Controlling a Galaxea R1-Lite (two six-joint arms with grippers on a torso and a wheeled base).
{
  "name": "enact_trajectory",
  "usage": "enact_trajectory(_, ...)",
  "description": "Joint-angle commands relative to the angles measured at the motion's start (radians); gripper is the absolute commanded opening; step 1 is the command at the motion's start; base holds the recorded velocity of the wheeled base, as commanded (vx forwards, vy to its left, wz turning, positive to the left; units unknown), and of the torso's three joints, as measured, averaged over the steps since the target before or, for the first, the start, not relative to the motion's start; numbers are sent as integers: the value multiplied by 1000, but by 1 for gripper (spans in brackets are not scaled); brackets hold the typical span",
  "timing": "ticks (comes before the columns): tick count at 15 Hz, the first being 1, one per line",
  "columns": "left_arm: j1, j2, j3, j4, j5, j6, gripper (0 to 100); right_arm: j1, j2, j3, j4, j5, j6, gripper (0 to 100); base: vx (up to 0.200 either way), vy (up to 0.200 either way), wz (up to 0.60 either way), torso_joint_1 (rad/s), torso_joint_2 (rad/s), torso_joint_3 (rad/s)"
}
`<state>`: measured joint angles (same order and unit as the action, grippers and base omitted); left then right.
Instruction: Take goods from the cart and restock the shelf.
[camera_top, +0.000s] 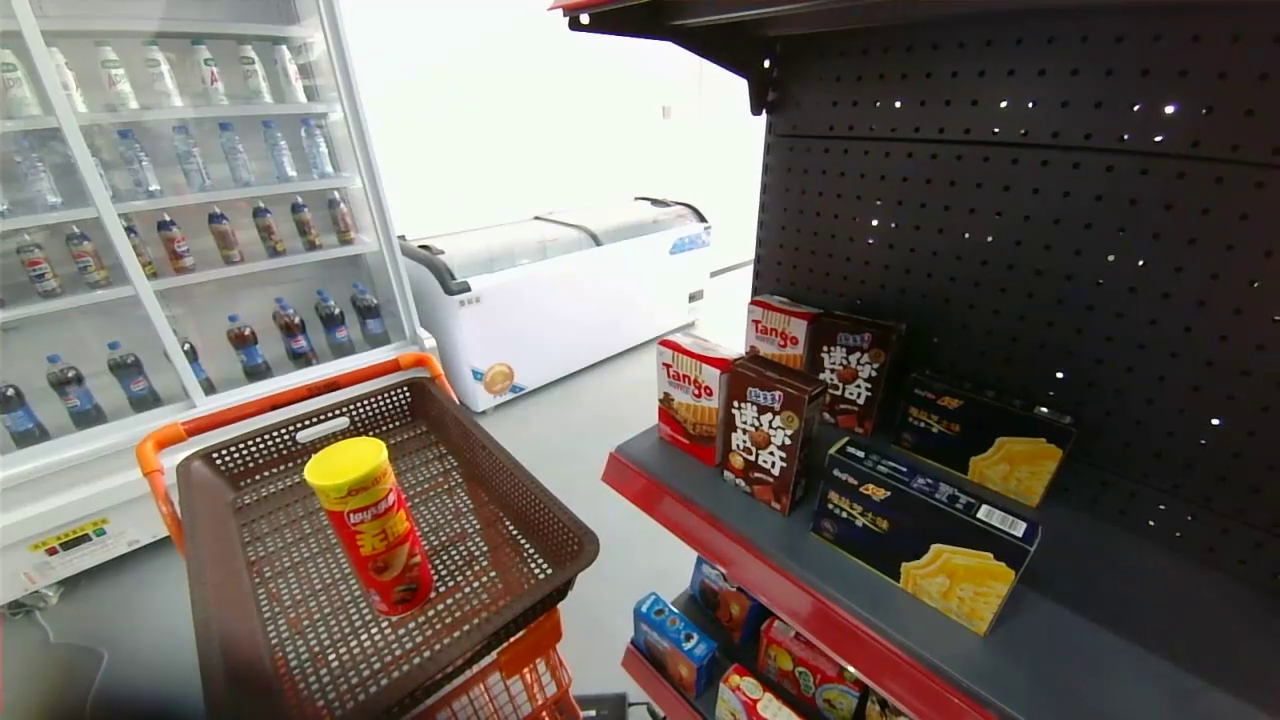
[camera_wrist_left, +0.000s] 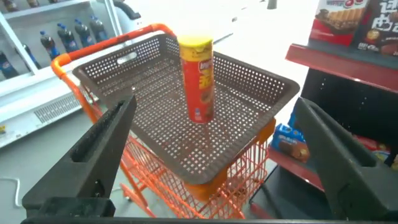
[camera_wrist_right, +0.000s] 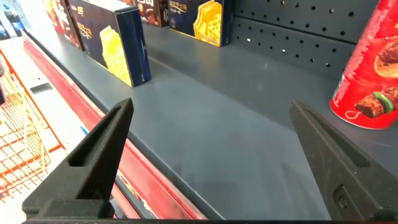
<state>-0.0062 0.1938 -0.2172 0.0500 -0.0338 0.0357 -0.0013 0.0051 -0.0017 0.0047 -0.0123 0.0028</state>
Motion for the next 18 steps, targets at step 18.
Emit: enact_trajectory(18, 141, 1369, -205, -621, -77, -4, 100, 0, 1, 0, 0, 0, 0, 100, 0, 0, 0, 0, 0, 0)
